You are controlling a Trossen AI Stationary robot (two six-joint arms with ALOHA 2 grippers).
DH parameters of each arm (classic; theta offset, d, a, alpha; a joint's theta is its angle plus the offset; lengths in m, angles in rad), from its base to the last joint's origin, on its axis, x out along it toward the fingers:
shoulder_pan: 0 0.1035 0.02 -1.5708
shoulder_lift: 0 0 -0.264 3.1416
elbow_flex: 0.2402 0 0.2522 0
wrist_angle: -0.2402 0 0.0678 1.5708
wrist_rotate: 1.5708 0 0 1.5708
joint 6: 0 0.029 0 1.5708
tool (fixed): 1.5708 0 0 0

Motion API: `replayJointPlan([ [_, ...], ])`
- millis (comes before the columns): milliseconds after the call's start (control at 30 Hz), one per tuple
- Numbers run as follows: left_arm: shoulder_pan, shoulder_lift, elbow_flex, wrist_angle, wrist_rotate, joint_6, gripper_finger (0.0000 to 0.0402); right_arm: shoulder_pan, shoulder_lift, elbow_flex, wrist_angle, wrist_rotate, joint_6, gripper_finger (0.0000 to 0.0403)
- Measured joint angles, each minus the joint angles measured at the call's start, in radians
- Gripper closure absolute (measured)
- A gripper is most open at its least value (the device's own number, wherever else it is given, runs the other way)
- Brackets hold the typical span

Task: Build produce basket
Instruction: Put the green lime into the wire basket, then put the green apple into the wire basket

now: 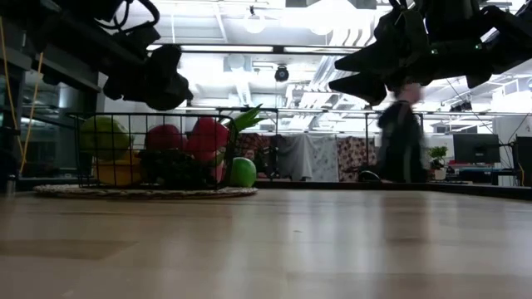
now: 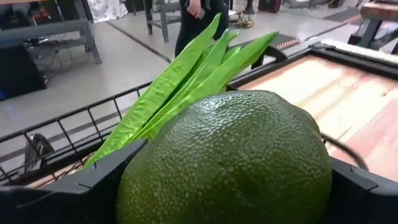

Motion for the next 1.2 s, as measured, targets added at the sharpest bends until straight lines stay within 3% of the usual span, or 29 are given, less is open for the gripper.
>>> replayJointPlan([
  [533,0.0,0.009,0.0,-0.007,-0.013,0.027,0.0056,0.0,0.0,0.0,0.001,0.0,0.002,0.0107],
  [767,-0.001,0.009,0.0,-0.041,-0.156,-0.134,0.0028,0.0,0.0,0.0,0.001,0.0,0.009,0.0107],
  [1033,-0.003,0.008,0.0,0.051,-0.152,-0.027,0.0026,0.0,0.0,0.0,0.003,0.0,0.018,0.0107],
  [1200,-0.036,-0.006,0.0,0.17,-0.076,0.044,0.0025,0.0,0.0,0.0,0.007,0.0,0.018,0.0107],
])
